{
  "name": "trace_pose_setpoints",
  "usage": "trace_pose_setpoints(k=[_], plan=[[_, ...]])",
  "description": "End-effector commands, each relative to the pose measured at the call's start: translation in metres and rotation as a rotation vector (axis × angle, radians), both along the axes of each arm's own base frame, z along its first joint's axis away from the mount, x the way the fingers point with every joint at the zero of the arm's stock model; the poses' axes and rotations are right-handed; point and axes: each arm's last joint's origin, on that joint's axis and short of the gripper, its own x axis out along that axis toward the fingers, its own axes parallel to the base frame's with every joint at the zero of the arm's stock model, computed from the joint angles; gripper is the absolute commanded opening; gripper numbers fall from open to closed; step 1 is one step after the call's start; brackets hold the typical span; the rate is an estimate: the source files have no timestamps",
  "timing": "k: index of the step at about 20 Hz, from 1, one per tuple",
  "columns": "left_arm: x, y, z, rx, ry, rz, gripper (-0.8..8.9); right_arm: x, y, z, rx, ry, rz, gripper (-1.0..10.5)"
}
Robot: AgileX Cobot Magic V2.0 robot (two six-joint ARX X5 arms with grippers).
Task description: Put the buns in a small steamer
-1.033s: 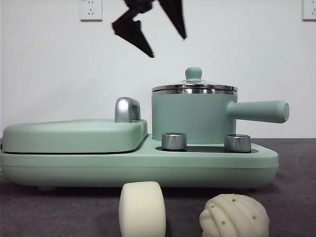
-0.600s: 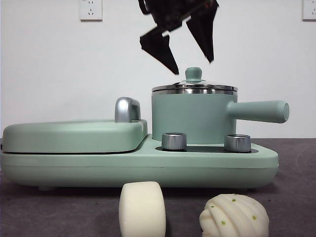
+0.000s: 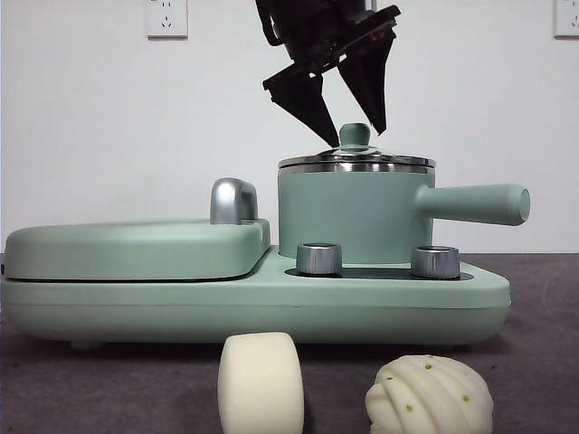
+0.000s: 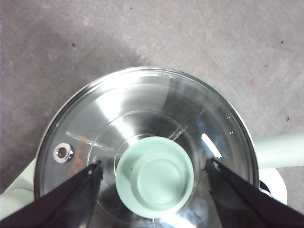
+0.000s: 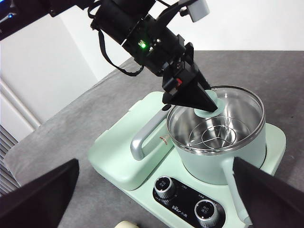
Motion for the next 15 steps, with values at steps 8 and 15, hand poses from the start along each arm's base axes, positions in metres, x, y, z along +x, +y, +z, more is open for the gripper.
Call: trace_pose_setpoints(k=[8, 15], plan=[[0.0050, -0.0105, -0.0119, 0.010, 0.007, -0.017, 2.66, -0.0008, 0.0002, 0.0053, 0.007, -0.015, -0.003, 5.2], [0.0037, -0.0098, -0.0131, 0.028, 0.014, -0.033, 0.86, -0.0008, 0.0002, 0.0053, 0.007, -0.014, -0.003, 5.2]])
